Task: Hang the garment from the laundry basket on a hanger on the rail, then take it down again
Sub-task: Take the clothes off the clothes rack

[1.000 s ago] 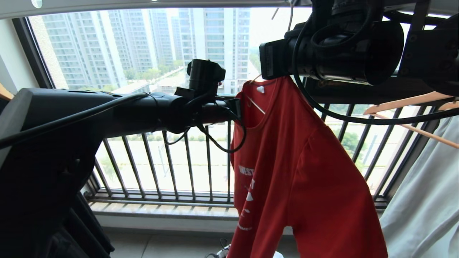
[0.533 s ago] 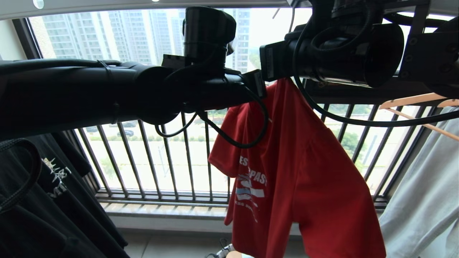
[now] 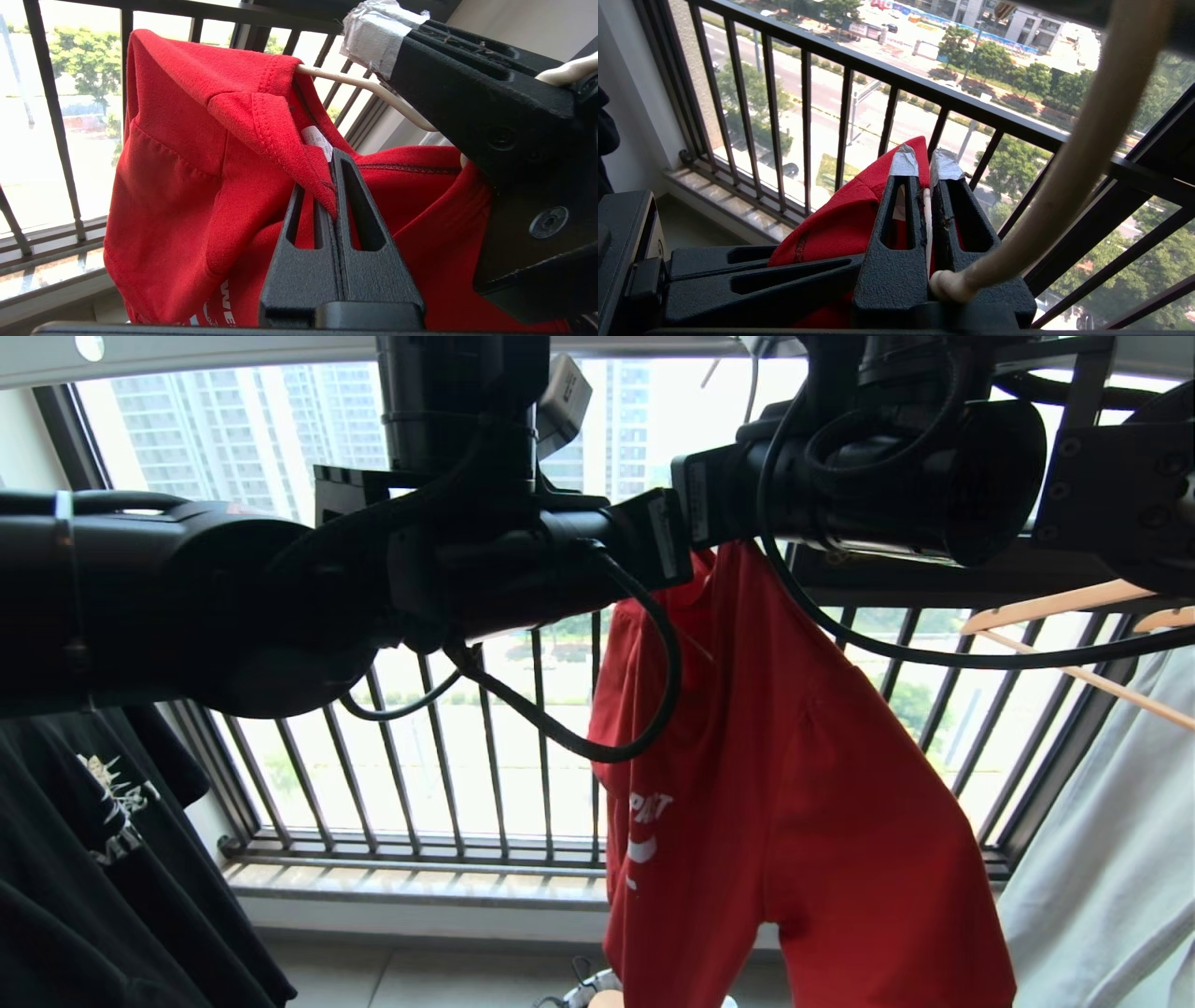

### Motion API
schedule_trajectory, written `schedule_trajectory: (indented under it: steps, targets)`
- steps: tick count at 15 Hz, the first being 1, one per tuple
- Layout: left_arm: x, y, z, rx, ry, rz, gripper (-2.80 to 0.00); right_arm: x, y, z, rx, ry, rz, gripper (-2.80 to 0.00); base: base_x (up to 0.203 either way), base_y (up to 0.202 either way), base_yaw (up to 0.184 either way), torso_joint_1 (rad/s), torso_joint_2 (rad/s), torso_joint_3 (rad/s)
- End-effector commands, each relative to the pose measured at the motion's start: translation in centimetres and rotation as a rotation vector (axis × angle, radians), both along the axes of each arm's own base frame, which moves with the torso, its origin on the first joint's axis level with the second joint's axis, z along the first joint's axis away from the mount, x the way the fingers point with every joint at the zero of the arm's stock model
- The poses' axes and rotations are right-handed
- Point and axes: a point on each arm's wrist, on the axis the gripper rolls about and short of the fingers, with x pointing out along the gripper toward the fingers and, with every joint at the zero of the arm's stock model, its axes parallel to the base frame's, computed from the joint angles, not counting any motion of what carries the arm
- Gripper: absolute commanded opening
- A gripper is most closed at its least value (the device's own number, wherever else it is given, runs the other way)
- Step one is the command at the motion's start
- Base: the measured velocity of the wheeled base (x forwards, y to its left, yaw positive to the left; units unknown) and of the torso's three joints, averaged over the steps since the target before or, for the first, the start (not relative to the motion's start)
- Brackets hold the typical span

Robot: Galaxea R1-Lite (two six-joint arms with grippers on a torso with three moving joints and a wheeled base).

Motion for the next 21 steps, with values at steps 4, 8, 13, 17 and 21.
schedule_trajectory:
  steps: [4, 8, 13, 17, 21]
  targets:
    - [-0.5, 0.9, -0.1, 0.003, 0.01, 0.011, -2.8, 0.0, 0.0, 0.0, -0.002, -0.001, -0.002, -2.8, 0.0, 0.0, 0.0, 0.0, 0.0, 0.0]
    - [-0.9, 1.2, -0.4, 0.015, 0.02, 0.008, -2.8, -0.1, -0.2, 0.3, 0.003, -0.007, -0.004, -2.8, 0.0, 0.0, 0.0, 0.0, 0.0, 0.0]
    - [-2.2, 2.2, 0.2, 0.002, 0.011, -0.042, -2.8, 0.0, -0.1, 0.1, 0.001, -0.002, -0.003, -2.8, 0.0, 0.0, 0.0, 0.0, 0.0, 0.0]
    - [-3.6, 3.2, 0.5, -0.008, 0.013, -0.16, -2.8, 0.0, 0.0, 0.1, 0.001, -0.001, -0.002, -2.8, 0.0, 0.0, 0.0, 0.0, 0.0, 0.0]
    - [-3.7, 3.3, 0.4, -0.006, 0.016, -0.171, -2.8, -0.1, -0.1, 0.2, 0.002, -0.004, -0.002, -2.8, 0.0, 0.0, 0.0, 0.0, 0.0, 0.0]
